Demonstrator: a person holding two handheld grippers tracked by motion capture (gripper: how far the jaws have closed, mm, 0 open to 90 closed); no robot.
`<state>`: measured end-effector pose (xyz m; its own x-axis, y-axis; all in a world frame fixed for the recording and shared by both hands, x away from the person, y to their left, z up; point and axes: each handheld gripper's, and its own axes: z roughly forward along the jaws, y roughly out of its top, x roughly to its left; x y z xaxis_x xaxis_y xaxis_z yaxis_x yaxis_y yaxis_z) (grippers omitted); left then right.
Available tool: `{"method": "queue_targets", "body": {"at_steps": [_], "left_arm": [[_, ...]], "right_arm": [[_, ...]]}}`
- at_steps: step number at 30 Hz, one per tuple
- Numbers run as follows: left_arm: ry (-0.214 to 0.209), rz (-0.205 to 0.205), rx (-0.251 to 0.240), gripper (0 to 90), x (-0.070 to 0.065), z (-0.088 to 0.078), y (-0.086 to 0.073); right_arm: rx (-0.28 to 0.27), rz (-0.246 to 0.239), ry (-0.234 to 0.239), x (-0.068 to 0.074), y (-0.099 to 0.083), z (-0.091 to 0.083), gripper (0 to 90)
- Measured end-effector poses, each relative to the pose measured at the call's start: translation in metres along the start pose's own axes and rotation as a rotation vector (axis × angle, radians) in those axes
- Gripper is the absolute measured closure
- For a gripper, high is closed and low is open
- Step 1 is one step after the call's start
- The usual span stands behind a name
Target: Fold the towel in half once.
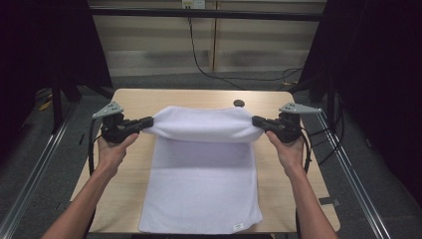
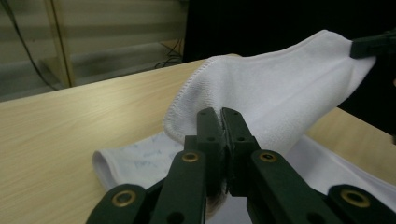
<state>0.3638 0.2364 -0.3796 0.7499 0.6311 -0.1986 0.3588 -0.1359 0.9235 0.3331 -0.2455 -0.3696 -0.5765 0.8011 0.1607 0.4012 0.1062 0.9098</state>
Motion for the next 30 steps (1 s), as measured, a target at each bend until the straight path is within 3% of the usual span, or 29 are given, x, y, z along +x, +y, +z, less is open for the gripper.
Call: {"method": "queue_targets", "body": {"at_steps": [2, 4, 6, 13, 15, 20, 23, 25, 27, 30], "left_arm": [[-0.042, -0.021, -0.009, 87.0, -0.011, -0.013, -0.009], [-0.038, 0.000, 0.005, 86.8, -0.022, -0.023, -0.023], [-0.053, -0.022, 0.026, 86.5, -0.027, -0.027, -0.041], [-0.089, -0.063, 0.138, 86.4, -0.038, -0.019, -0.103], [-0.088, -0.045, 0.167, 86.3, -0.042, -0.020, -0.116], [-0.125, -0.022, 0.241, 85.4, -0.057, -0.031, -0.132], [-0.130, 0.004, 0.296, 84.2, -0.065, -0.036, -0.146], [-0.136, 0.004, 0.336, 82.1, -0.068, -0.037, -0.153], [-0.158, 0.015, 0.360, 81.5, -0.071, -0.040, -0.156], [-0.161, 0.005, 0.369, 78.6, -0.073, -0.047, -0.158]], "right_arm": [[-0.007, -0.022, 0.015, 0.011, -0.003, -0.014, 88.4], [-0.014, -0.029, 0.035, 0.020, -0.012, -0.026, 88.4], [-0.001, -0.041, 0.048, 0.028, -0.024, -0.034, 88.3], [0.132, -0.034, 0.089, 0.044, -0.086, -0.035, 88.2], [0.170, -0.037, 0.095, 0.050, -0.104, -0.035, 88.1], [0.195, -0.020, 0.120, 0.067, -0.134, -0.050, 86.8], [0.241, -0.027, 0.128, 0.076, -0.153, -0.061, 84.2], [0.256, 0.006, 0.151, 0.080, -0.166, -0.066, 81.9], [0.309, -0.028, 0.135, 0.087, -0.176, -0.072, 81.7], [0.314, -0.038, 0.135, 0.093, -0.179, -0.081, 78.6]]}}
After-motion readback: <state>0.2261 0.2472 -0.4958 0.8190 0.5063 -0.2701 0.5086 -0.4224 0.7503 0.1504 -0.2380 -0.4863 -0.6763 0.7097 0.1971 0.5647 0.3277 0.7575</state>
